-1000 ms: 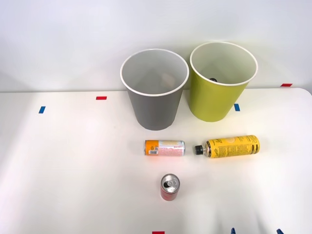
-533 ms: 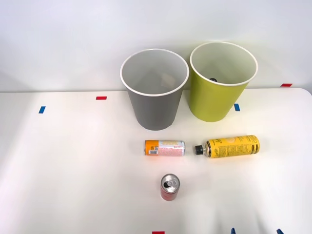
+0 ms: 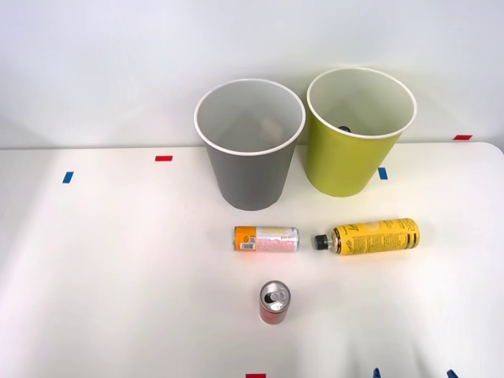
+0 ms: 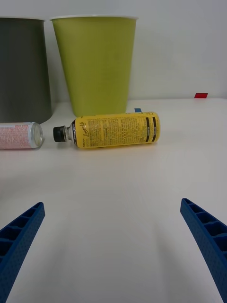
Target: Put cans in the gray bin, plastic bottles in the light green bin
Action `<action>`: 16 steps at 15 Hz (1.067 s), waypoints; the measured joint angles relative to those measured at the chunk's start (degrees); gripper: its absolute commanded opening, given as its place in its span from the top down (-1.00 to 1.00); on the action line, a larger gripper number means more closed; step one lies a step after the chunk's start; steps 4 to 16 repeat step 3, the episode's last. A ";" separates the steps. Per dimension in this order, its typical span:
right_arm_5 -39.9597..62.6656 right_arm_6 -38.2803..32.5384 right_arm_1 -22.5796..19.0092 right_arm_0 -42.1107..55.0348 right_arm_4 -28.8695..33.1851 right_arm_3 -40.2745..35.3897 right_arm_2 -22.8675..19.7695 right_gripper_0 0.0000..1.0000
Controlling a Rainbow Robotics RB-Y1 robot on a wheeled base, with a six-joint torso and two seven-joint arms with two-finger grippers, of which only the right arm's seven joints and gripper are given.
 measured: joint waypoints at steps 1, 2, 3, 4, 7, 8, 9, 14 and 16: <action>0.00 0.00 0.00 0.00 0.00 0.00 0.00 -1.00; 0.00 0.00 0.00 0.00 0.00 0.00 0.00 -1.00; 0.00 0.00 0.00 0.00 0.00 0.00 0.00 -1.00; 0.00 0.00 0.00 0.00 0.00 0.00 0.00 -1.00; 0.00 0.00 0.00 0.00 0.00 0.00 0.00 -1.00; 0.00 0.00 0.00 0.00 0.00 0.00 0.00 -1.00; 0.00 0.00 0.00 0.00 0.00 0.00 0.00 -1.00; 0.00 0.00 0.00 0.00 0.00 0.00 0.00 -1.00; 0.00 0.00 0.00 0.00 0.00 0.00 0.00 -1.00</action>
